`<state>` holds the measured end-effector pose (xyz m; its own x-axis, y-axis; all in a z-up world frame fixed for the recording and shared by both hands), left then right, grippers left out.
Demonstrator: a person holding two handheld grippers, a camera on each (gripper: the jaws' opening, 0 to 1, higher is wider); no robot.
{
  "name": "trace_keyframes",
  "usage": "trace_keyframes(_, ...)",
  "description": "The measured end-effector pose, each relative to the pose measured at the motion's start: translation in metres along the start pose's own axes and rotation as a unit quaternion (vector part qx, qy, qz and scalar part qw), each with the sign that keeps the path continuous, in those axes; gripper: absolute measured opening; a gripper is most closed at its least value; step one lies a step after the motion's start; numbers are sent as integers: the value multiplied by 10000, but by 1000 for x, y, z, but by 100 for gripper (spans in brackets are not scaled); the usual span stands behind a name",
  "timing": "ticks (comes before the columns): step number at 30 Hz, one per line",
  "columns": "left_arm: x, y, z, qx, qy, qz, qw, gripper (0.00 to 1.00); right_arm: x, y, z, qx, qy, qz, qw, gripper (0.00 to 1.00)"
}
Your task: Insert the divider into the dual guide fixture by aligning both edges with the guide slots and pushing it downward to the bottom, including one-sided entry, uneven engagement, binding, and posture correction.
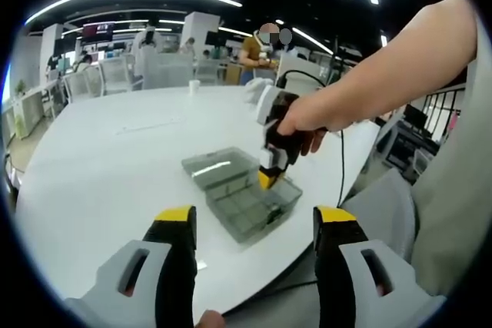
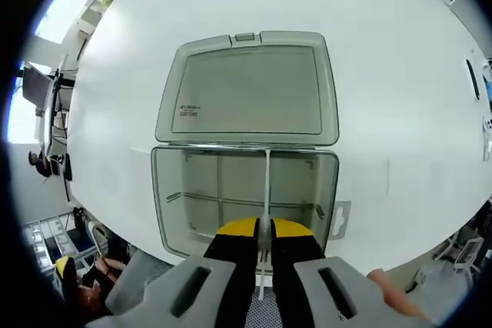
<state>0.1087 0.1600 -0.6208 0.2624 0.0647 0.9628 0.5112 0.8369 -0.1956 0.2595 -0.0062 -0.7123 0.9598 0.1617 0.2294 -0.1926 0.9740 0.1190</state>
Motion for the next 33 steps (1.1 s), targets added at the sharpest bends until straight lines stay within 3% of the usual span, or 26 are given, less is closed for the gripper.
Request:
trace_keyframes(12, 0, 0, -1, -24, 9, -22, 10000, 59, -5, 0, 9, 46, -62, -47, 10000, 0)
trace_keyframes(33, -1, 0, 1, -6, -4, -3, 10000, 59, -3, 0, 2, 38, -143, -58, 9999, 0)
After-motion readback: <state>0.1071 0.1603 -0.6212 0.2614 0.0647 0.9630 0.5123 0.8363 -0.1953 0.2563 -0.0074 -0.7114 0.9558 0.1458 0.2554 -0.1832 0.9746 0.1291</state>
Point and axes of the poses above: the point that each gripper's makers call its tool centre point, and the gripper's own axes: z roughly backward along the fingers, y roughly to its left, x roughly out of its top, the point moved 7 cm from there along z, roughly backward along the fingers, and after that the axes turned 14 degrees about -y, right-handed, at the moved point
